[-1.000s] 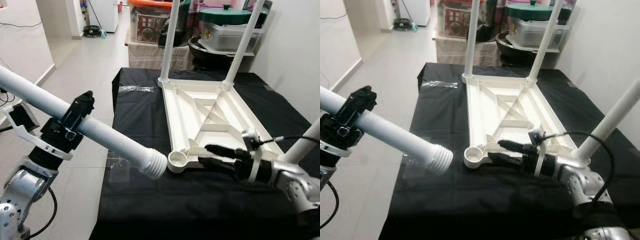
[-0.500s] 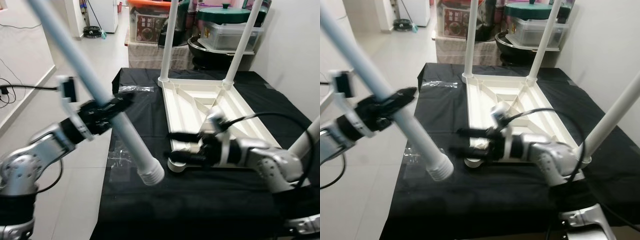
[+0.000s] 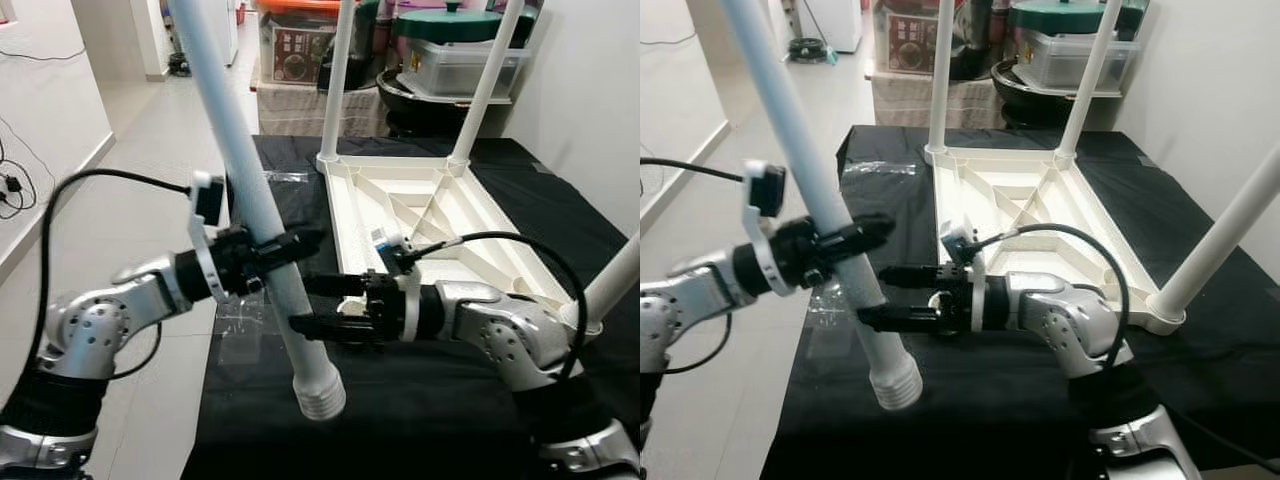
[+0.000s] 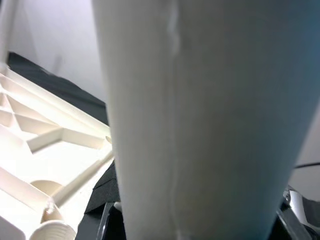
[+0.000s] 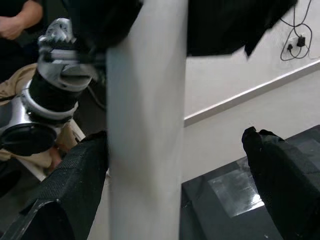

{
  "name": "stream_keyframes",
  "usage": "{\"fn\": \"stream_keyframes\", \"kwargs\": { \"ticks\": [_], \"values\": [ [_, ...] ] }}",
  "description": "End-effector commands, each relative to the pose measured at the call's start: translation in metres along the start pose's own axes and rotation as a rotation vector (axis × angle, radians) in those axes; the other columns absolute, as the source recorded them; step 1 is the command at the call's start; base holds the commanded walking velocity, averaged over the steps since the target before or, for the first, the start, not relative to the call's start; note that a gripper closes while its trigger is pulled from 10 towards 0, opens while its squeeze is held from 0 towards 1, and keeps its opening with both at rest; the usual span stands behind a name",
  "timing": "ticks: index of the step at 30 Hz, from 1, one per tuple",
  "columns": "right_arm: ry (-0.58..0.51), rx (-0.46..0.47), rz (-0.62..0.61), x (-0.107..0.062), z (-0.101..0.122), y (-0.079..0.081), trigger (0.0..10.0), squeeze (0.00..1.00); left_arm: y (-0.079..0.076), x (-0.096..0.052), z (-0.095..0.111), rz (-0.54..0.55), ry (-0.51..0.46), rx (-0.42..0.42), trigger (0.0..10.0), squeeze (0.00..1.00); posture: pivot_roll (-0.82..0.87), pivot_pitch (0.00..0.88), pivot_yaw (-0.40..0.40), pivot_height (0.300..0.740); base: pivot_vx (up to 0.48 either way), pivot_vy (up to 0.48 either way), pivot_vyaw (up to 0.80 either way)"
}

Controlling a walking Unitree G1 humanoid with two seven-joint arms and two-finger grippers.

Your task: Building children table

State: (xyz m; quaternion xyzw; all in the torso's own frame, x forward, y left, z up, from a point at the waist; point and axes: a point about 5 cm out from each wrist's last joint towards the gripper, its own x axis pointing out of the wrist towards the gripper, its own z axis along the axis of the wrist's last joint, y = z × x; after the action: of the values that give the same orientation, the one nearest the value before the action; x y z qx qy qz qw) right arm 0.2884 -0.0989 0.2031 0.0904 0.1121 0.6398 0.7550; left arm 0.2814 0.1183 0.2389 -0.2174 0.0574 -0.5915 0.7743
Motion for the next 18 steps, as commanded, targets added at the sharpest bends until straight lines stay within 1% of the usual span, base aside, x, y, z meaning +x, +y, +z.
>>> {"fn": "stream_keyframes", "kwargs": {
  "ticks": [1, 4, 7, 9, 10, 11, 12, 13, 14, 15, 16, 18],
  "values": [
    [0.013, 0.000, -0.011, 0.003, 0.001, -0.001, 10.0, 0.00, -0.001, 0.004, 0.001, -0.022, 0.007, 0.011, 10.0, 0.00, 0.07, 0.000, -0.031, 0.740, 0.000, 0.000, 0.00],
    [0.017, 0.021, 0.009, 0.014, -0.001, 0.005, 10.0, 0.00, -0.001, 0.015, -0.009, -0.060, 0.059, 0.005, 10.0, 0.00, 0.07, 0.000, -0.029, 0.740, 0.000, 0.000, 0.00],
    [0.020, 0.035, 0.022, 0.019, -0.003, 0.010, 10.0, 0.00, -0.002, 0.019, -0.011, -0.078, 0.068, 0.009, 10.0, 0.00, 0.07, 0.000, -0.027, 0.740, 0.000, 0.000, 0.00],
    [0.020, 0.035, 0.022, 0.019, -0.003, 0.010, 10.0, 0.00, -0.002, 0.019, -0.011, -0.078, 0.068, 0.009, 10.0, 0.00, 0.07, 0.000, -0.027, 0.740, 0.000, 0.000, 0.00],
    [0.021, 0.053, 0.023, 0.021, -0.006, 0.012, 9.6, 0.00, -0.001, 0.022, -0.010, -0.082, 0.063, 0.013, 10.0, 0.00, 0.07, 0.000, -0.026, 0.740, 0.000, 0.000, 0.00],
    [0.023, 0.068, 0.026, 0.024, -0.009, 0.015, 10.0, 0.00, 0.000, 0.025, -0.009, -0.085, 0.059, 0.015, 10.0, 0.00, 0.06, 0.000, -0.024, 0.740, 0.000, 0.000, 0.00],
    [0.023, 0.068, 0.026, 0.024, -0.009, 0.015, 10.0, 0.00, 0.000, 0.025, -0.009, -0.085, 0.059, 0.015, 10.0, 0.00, 0.06, 0.000, -0.024, 0.740, 0.000, 0.000, 0.00],
    [0.023, 0.078, 0.034, 0.027, -0.012, 0.018, 10.0, 0.00, 0.000, 0.027, -0.009, -0.091, 0.056, 0.017, 10.0, 0.00, 0.06, 0.000, -0.023, 0.740, 0.000, 0.000, 0.00],
    [0.020, 0.086, 0.039, 0.030, -0.014, 0.021, 3.6, 0.00, 0.000, 0.030, -0.010, -0.097, 0.056, 0.019, 10.0, 0.00, 0.06, 0.000, -0.023, 0.740, 0.000, 0.000, 0.00],
    [0.020, 0.086, 0.039, 0.030, -0.014, 0.021, 3.6, 0.00, 0.000, 0.030, -0.010, -0.097, 0.056, 0.019, 10.0, 0.00, 0.06, 0.000, -0.023, 0.740, 0.000, 0.000, 0.00],
    [0.016, 0.096, 0.042, 0.031, -0.015, 0.022, 0.0, 0.00, 0.000, 0.031, -0.010, -0.103, 0.057, 0.021, 10.0, 0.00, 0.06, 0.000, -0.023, 0.740, 0.000, 0.000, 0.00],
    [0.012, 0.101, 0.045, 0.031, -0.016, 0.023, 0.0, 0.00, 0.000, 0.031, -0.010, -0.106, 0.057, 0.022, 10.0, 0.00, 0.05, 0.000, -0.017, 0.740, 0.000, 0.000, 0.00]
  ]
}}
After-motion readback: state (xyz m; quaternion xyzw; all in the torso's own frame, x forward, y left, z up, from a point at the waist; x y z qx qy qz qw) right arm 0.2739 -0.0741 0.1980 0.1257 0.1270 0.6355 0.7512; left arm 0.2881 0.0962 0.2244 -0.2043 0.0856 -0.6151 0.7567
